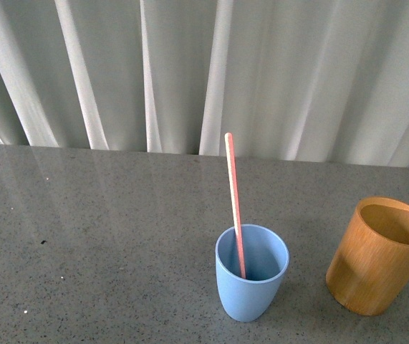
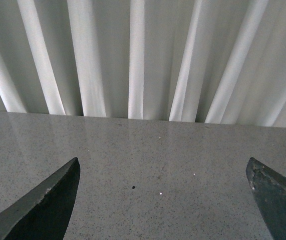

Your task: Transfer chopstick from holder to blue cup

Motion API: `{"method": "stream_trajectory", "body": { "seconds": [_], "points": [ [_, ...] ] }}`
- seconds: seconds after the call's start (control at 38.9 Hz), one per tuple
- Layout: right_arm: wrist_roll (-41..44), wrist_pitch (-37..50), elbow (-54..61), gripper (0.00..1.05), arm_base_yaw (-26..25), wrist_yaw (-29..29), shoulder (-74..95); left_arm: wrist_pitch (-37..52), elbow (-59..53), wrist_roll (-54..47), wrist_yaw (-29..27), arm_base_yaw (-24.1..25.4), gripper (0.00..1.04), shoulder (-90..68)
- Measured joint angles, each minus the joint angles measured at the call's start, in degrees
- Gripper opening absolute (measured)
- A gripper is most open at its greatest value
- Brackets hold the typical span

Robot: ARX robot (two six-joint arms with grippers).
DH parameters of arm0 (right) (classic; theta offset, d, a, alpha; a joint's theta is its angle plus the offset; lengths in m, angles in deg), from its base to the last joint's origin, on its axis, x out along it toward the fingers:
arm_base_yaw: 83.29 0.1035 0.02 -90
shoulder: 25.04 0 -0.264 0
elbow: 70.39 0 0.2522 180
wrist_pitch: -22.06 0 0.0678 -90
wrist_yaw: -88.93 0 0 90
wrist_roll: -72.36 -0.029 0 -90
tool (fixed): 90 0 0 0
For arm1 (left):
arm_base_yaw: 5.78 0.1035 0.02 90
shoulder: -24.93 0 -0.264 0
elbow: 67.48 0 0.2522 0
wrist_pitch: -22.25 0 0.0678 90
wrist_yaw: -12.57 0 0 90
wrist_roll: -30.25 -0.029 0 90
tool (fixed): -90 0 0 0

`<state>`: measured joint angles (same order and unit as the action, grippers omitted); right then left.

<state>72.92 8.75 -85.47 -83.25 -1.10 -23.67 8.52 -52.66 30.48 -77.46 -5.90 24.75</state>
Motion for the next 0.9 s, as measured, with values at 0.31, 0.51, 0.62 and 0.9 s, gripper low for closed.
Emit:
{"method": "stream_trajectory", "body": {
  "seconds": [0.31, 0.51, 0.62, 0.9],
  "points": [
    [0.0, -0.3, 0.0, 0.24, 0.0, 0.0, -1.1, 0.0, 0.0, 0.0, 0.0, 0.0, 0.98, 0.1],
    [0.0, -0.3, 0.0, 0.61, 0.0, 0.0, -1.1, 0.0, 0.0, 0.0, 0.0, 0.0, 0.98, 0.1],
    [0.0, -0.3, 0.0, 0.84, 0.0, 0.0, -1.1, 0.0, 0.0, 0.0, 0.0, 0.0, 0.98, 0.1],
    [-0.2, -0.3, 0.0, 0.95, 0.0, 0.0, -1.1, 0.0, 0.0, 0.0, 0.0, 0.0, 0.98, 0.1]
  ]
}}
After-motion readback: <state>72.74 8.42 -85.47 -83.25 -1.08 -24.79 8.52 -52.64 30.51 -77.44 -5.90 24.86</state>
